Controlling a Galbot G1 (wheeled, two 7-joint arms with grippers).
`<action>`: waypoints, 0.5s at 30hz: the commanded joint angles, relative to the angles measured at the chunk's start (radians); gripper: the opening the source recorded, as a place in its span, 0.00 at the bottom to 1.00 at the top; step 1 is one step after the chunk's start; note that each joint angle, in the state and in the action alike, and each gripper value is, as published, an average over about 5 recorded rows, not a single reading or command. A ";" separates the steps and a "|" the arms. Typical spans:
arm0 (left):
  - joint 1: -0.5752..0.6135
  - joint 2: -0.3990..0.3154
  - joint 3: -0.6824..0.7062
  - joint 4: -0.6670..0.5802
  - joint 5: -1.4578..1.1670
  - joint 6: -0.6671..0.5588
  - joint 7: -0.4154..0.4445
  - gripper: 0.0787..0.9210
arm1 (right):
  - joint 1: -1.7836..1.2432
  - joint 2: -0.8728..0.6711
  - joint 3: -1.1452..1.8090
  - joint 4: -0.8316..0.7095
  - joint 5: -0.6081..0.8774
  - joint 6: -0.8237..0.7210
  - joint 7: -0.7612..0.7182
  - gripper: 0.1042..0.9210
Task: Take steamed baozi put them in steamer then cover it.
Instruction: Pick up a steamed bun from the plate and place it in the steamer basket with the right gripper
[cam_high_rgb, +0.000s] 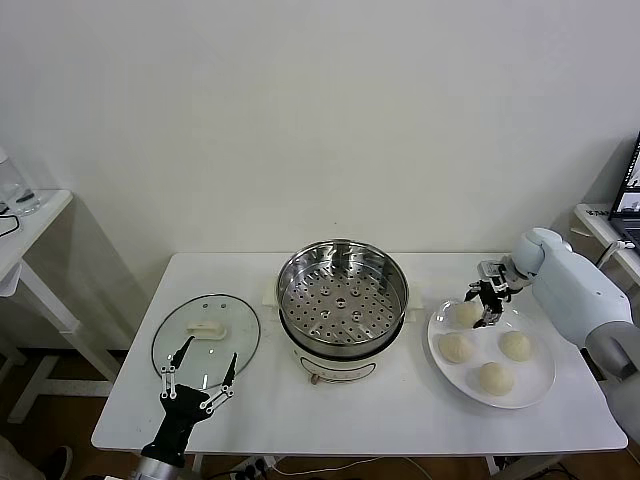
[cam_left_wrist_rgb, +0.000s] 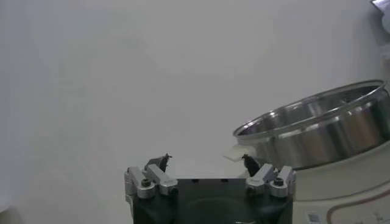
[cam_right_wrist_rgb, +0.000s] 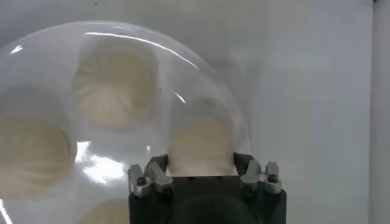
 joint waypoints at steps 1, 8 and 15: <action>-0.003 0.003 0.006 -0.003 0.000 -0.001 0.000 0.88 | 0.056 -0.057 -0.068 0.147 0.073 0.053 -0.017 0.75; -0.004 0.008 0.014 -0.015 -0.001 -0.001 -0.001 0.88 | 0.287 -0.064 -0.200 0.315 0.119 0.267 -0.048 0.74; -0.002 0.013 0.018 -0.027 -0.002 -0.008 -0.003 0.88 | 0.508 0.052 -0.378 0.411 0.179 0.416 -0.078 0.73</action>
